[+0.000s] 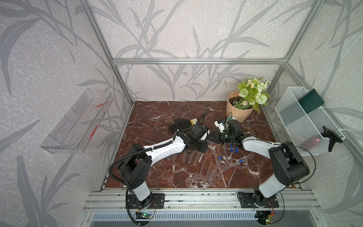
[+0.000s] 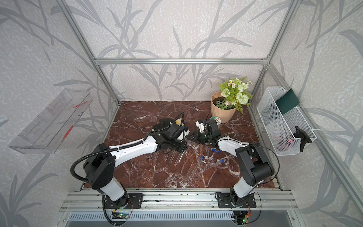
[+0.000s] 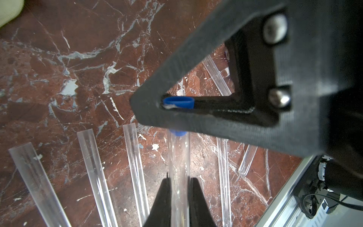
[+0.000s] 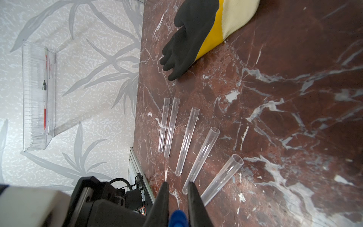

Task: Remove stoppers from test tubes
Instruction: Open the stopper on the test tube.

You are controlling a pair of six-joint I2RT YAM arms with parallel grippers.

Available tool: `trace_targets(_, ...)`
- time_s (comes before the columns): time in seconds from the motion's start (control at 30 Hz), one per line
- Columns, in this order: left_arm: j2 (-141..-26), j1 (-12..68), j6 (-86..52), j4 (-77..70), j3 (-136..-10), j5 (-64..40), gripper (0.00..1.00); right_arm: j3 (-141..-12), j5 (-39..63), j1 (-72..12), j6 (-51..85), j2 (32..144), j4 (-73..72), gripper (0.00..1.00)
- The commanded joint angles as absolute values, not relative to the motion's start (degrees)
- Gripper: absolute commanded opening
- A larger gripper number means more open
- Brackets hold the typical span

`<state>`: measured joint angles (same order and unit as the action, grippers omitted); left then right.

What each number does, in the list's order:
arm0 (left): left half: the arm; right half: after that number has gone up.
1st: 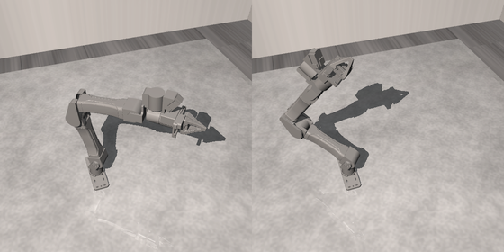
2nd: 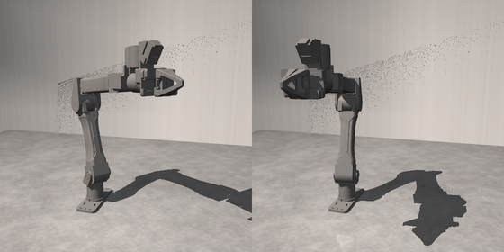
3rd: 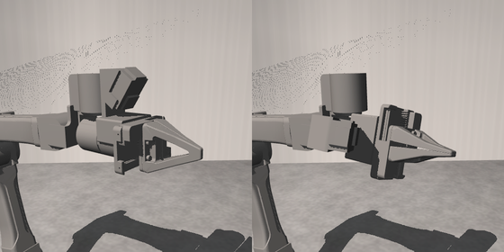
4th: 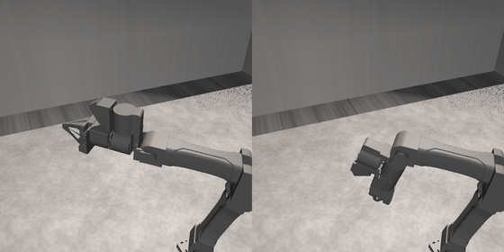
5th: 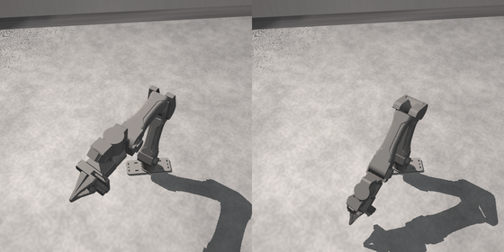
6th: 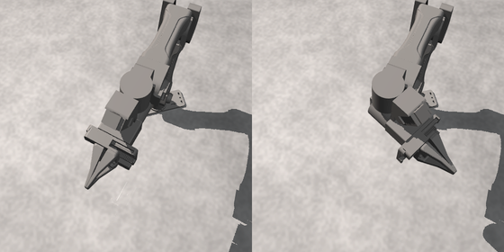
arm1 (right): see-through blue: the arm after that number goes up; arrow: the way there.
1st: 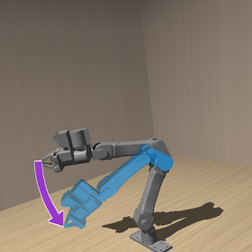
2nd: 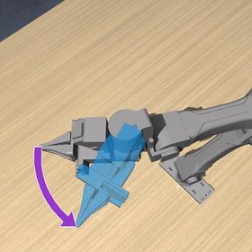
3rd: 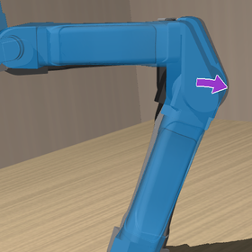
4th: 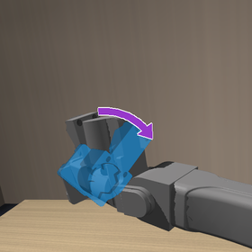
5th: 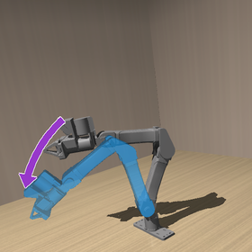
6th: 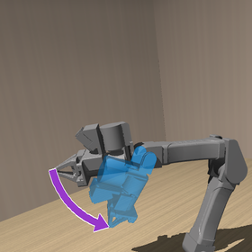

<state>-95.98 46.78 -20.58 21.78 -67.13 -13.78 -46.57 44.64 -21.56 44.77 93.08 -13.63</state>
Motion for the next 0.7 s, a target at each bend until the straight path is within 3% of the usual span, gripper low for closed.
trace_targets(0.0, -96.06, 46.51, -20.11, 21.97, -68.20, -13.72, 0.14, -48.47, 44.57, -20.94, 44.30, 92.44, -13.95, 0.06)
trace_targets(0.67, -96.40, 46.49, -19.85, 23.82, -68.02, -13.89, 0.14, -56.59, 43.85, -19.08, 40.11, 94.03, -7.86, 0.03)
